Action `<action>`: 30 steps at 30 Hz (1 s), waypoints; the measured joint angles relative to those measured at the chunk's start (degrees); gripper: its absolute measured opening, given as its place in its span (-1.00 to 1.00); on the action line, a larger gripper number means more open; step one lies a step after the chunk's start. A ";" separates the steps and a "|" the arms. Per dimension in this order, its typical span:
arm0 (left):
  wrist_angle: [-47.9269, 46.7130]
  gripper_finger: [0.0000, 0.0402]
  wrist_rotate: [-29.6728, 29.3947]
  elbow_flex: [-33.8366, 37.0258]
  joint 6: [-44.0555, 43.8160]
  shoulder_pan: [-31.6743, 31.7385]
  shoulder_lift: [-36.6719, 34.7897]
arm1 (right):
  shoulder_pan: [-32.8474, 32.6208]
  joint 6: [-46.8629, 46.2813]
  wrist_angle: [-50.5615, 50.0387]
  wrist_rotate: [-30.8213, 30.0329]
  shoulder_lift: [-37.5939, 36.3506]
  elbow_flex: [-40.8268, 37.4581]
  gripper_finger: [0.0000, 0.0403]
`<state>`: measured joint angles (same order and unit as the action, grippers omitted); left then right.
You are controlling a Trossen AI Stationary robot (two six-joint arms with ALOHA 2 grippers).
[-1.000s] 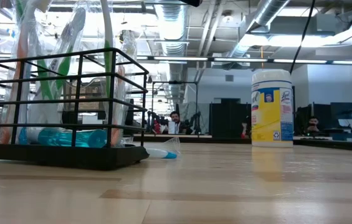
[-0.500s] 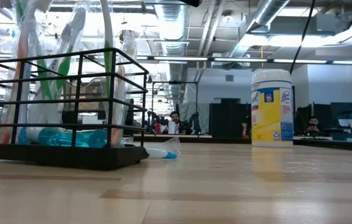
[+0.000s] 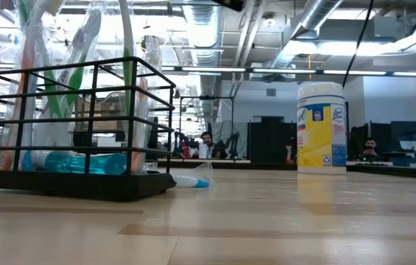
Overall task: Pick & Place toothbrushing station
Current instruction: Put the mouthwash into the mesh organizer
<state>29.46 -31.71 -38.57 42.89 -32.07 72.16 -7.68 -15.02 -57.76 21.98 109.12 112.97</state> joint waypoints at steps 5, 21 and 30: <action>-0.04 -0.67 0.04 0.00 -1.10 -0.05 0.00 | -0.03 0.02 -2.56 -0.84 -2.04 0.11 -0.34; 0.10 -0.67 -0.56 0.00 -3.05 -0.25 -0.83 | -18.88 -0.03 -1.74 -47.07 -14.79 -5.86 -0.59; 0.38 -0.67 -0.71 0.00 -3.30 -0.22 -0.85 | -24.04 -1.00 15.70 -55.21 -24.88 -29.91 -0.60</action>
<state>29.84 -32.42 -38.57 39.59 -32.29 71.31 -31.73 -16.03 -42.06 -33.23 84.25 83.06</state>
